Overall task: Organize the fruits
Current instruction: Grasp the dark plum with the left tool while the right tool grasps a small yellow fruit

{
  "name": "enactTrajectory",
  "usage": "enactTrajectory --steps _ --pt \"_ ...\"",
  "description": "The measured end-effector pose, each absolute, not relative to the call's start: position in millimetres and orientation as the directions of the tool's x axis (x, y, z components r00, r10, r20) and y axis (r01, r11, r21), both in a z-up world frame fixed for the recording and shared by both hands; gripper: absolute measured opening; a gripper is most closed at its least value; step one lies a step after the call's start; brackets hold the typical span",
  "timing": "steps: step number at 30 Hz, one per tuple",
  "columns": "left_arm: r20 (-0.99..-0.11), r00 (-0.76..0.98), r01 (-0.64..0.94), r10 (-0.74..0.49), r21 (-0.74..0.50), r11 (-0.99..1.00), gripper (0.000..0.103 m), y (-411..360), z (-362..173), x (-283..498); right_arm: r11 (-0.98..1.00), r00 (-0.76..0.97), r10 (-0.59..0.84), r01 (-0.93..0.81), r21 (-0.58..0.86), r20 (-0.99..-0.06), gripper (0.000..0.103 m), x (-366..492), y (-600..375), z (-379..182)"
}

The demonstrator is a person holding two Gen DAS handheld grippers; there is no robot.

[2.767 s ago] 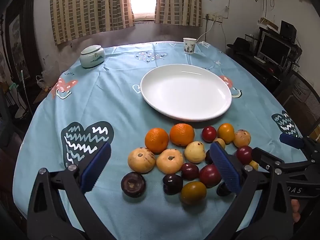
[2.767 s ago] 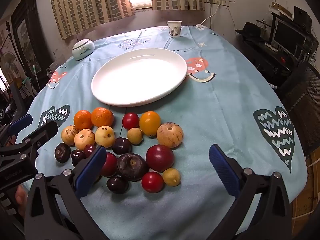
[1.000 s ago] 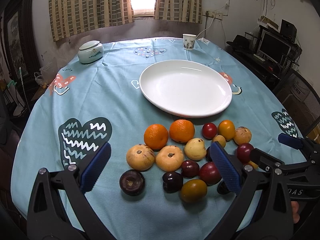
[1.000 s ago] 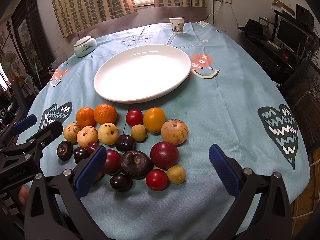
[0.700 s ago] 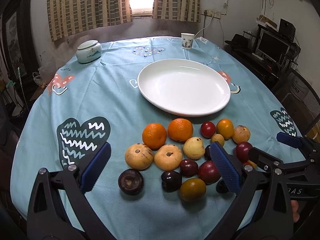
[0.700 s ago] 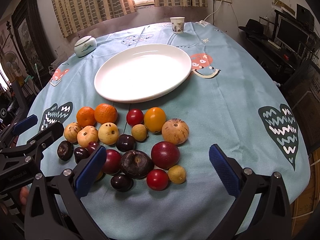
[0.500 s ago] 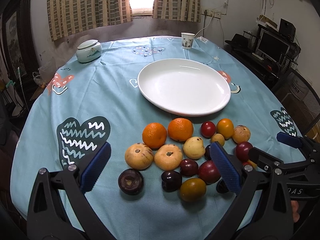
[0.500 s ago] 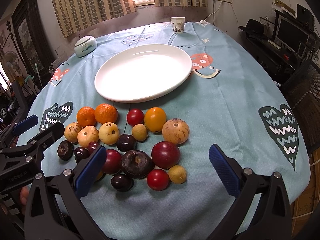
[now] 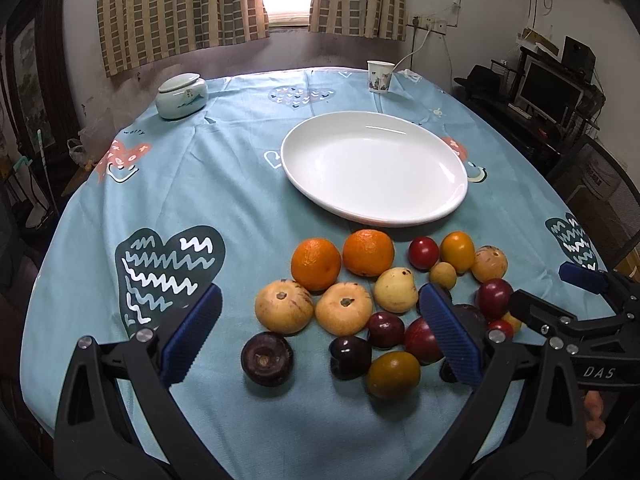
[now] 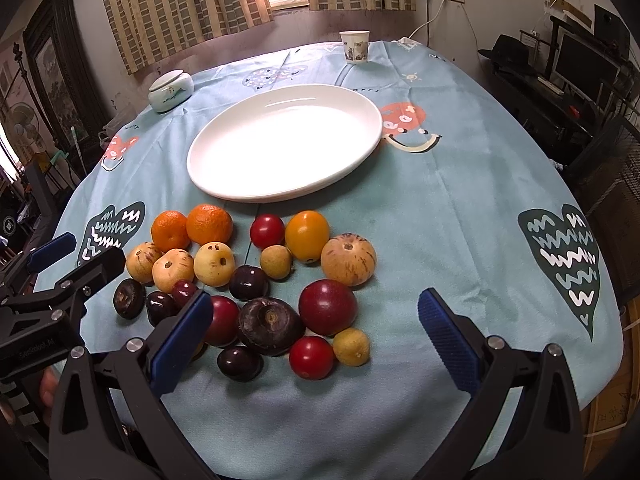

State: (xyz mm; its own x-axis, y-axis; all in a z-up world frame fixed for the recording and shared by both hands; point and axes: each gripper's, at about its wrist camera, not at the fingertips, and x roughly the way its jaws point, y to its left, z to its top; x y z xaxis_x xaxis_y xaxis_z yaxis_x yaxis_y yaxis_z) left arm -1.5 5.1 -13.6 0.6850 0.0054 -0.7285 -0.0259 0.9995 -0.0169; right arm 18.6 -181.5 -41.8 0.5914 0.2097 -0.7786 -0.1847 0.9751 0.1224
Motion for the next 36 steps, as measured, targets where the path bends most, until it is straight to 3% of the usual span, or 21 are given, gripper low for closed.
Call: enactTrajectory --steps 11,12,16,19,23,36 --pt "-0.798 0.602 -0.087 0.031 -0.027 0.996 0.101 32 -46 -7 0.968 0.585 0.202 -0.243 0.068 -0.786 0.102 -9 -228 -64" --pt "-0.802 0.596 -0.090 0.031 -0.028 0.996 0.101 34 -49 -9 0.962 0.584 0.233 -0.255 0.097 -0.778 0.097 -13 -228 -66" --pt "-0.808 0.588 -0.109 0.035 -0.036 0.993 0.101 43 -52 -17 0.949 0.554 0.267 -0.292 0.116 -0.789 0.044 -12 -224 -75" --pt "-0.805 0.591 -0.126 0.048 -0.033 0.992 0.101 50 -51 -22 0.949 0.525 0.268 -0.289 0.127 -0.808 0.033 -1 -223 -86" --pt "-0.810 0.585 -0.143 0.052 -0.039 0.989 0.101 59 -52 -25 0.934 0.504 0.321 -0.311 0.178 -0.802 0.031 10 -220 -94" --pt "-0.844 0.536 -0.137 0.004 -0.082 0.987 0.101 67 -80 -18 0.959 0.577 0.246 -0.264 0.107 -0.779 0.026 3 -215 -71"
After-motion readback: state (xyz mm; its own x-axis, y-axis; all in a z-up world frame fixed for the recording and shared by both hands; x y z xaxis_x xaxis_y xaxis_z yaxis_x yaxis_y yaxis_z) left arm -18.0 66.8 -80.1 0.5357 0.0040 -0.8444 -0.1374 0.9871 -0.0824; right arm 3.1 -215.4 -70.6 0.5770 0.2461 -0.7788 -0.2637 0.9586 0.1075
